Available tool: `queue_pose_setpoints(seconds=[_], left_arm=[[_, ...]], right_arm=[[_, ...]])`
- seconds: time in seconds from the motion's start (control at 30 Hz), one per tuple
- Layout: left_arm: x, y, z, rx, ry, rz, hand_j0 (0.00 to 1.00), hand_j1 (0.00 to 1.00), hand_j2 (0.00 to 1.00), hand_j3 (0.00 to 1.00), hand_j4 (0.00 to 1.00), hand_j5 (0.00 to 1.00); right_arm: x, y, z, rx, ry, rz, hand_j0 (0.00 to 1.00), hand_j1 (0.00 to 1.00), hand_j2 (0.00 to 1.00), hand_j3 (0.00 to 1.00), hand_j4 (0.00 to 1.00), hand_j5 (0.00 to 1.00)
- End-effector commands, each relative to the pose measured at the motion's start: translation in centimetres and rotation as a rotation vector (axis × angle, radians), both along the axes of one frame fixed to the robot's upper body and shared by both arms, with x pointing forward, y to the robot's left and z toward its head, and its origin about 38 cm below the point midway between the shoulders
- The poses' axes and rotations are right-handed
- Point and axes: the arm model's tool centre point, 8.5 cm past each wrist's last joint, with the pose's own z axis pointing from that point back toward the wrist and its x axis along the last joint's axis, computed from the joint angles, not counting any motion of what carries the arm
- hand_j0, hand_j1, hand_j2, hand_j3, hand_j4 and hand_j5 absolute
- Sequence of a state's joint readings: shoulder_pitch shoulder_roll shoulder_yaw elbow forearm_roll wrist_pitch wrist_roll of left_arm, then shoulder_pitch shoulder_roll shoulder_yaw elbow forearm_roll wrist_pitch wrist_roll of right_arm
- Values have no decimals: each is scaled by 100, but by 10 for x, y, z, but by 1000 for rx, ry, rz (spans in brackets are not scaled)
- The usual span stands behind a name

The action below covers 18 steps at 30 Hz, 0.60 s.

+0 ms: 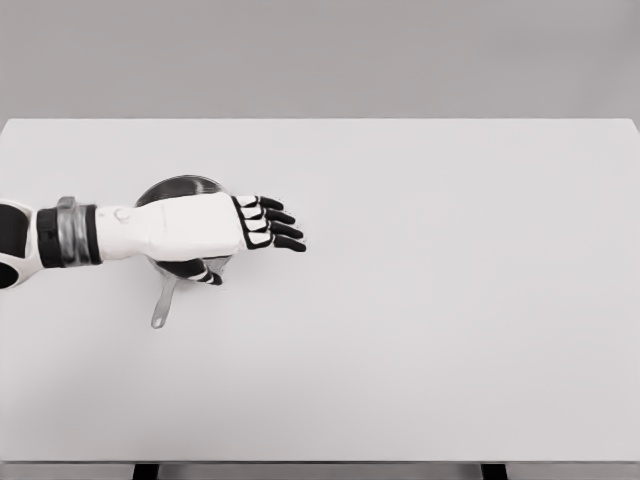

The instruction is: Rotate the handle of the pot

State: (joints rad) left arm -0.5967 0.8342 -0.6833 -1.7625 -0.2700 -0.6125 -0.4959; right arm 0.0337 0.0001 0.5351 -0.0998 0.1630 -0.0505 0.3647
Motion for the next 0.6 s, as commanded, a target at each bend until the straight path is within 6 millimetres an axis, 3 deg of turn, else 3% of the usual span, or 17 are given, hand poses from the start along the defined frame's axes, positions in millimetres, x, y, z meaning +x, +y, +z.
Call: queue_pose_setpoints(seconds=[0.0, 0.07, 0.57], left_arm=[[-8, 22, -14, 86, 53, 22, 100, 100, 100, 100, 100, 100], [-9, 32, -12, 77, 74, 40, 100, 100, 100, 100, 100, 100], [-14, 40, -20, 96, 101, 52, 100, 100, 100, 100, 100, 100]], right_arm=[[0, 0, 0, 0, 0, 0, 100, 100, 100, 100, 100, 100], [0, 0, 0, 0, 0, 0, 100, 100, 100, 100, 100, 100], [0, 0, 0, 0, 0, 0, 100, 100, 100, 100, 100, 100]])
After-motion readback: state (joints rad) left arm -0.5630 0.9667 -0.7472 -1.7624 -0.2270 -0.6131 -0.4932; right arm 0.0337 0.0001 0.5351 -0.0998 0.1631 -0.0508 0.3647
